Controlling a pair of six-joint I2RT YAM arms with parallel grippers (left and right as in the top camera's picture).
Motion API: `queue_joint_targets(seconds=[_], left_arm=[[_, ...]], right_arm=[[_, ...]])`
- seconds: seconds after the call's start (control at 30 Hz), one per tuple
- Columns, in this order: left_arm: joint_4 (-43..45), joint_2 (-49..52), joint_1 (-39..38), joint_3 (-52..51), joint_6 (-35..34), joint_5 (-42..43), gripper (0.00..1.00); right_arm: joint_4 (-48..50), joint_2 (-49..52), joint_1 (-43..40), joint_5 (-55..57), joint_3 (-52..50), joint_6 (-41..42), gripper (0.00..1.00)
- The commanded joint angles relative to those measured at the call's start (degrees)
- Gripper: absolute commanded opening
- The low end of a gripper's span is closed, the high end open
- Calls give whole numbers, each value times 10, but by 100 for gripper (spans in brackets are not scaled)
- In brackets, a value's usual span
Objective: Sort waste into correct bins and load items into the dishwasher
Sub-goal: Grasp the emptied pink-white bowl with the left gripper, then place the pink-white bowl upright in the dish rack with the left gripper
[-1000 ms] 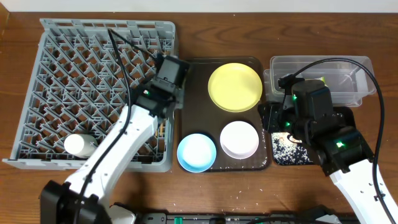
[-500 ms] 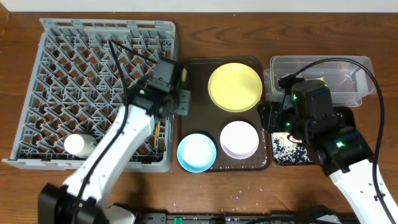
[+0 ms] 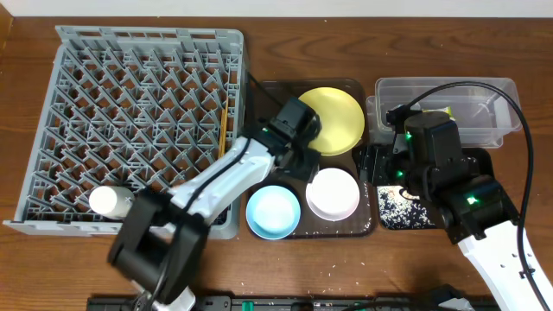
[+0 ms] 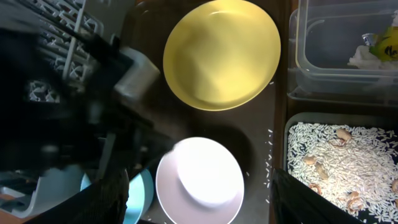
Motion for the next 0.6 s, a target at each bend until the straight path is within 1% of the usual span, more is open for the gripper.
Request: queue_joint_targets(seconds=[0.0, 0.13, 0.2, 0.23, 0.27, 0.37, 0.47, 0.5, 0.57], left_arm=[[-1, 44, 1, -3, -6, 45, 47], [-1, 64, 1, -3, -6, 46, 37], [4, 68, 1, -3, -6, 46, 27], [7, 68, 1, -3, -6, 46, 15], [10, 68, 1, -3, -6, 45, 8], [7, 58, 4, 6, -19, 46, 8], [-26, 23, 16, 29, -20, 40, 7], [-38, 8, 21, 35, -20, 32, 8], [-68, -26, 33, 47, -24, -14, 7]], right_arm=[[0, 4, -2, 0, 0, 2, 71], [0, 4, -2, -1, 0, 2, 72], [0, 4, -2, -1, 0, 2, 72], [0, 4, -2, -1, 0, 2, 72], [0, 4, -2, 0, 0, 2, 72], [0, 4, -2, 0, 0, 2, 72], [0, 4, -2, -1, 0, 2, 72], [0, 4, -2, 0, 0, 2, 72], [0, 4, -2, 0, 0, 2, 72]])
